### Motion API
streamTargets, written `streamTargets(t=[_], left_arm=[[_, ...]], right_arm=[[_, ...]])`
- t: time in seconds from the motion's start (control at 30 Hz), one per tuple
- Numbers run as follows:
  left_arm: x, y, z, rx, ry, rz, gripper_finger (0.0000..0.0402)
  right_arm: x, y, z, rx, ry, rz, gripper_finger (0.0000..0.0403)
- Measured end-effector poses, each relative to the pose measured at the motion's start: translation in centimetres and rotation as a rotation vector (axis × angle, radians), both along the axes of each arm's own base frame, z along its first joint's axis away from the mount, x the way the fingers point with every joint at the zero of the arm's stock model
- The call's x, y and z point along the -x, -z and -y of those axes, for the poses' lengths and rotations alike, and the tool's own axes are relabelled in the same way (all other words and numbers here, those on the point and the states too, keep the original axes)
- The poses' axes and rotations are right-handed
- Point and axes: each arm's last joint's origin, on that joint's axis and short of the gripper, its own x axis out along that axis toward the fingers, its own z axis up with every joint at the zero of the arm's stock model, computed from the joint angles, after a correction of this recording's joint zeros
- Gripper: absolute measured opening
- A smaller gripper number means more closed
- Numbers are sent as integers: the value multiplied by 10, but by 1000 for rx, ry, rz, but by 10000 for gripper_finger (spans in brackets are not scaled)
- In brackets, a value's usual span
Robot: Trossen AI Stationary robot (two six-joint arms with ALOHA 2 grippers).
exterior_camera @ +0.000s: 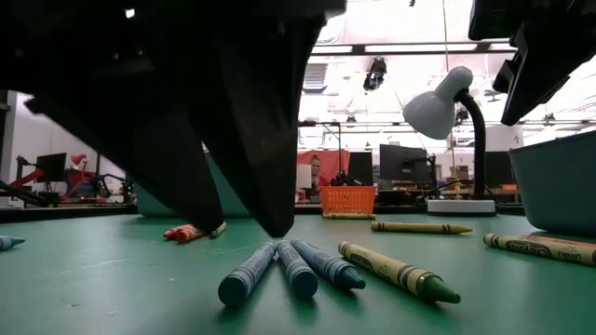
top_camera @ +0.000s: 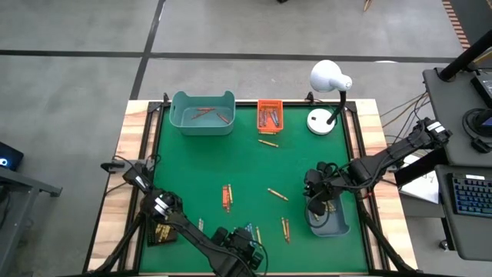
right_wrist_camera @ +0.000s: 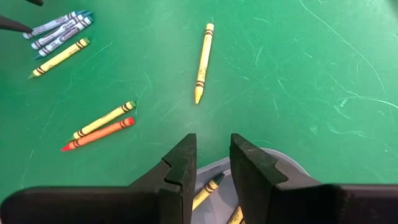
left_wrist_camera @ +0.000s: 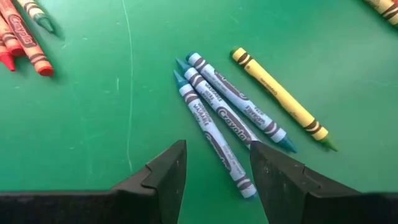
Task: Sort crayons
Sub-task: Put the blue crayon into the orange bin
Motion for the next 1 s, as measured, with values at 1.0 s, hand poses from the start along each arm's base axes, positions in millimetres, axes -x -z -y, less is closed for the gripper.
streamTargets(t=[1.0], left_arm=[[6, 20, -6, -33, -33, -47, 91]], right_arm=[[0, 1, 0, -9, 18, -1, 84]])
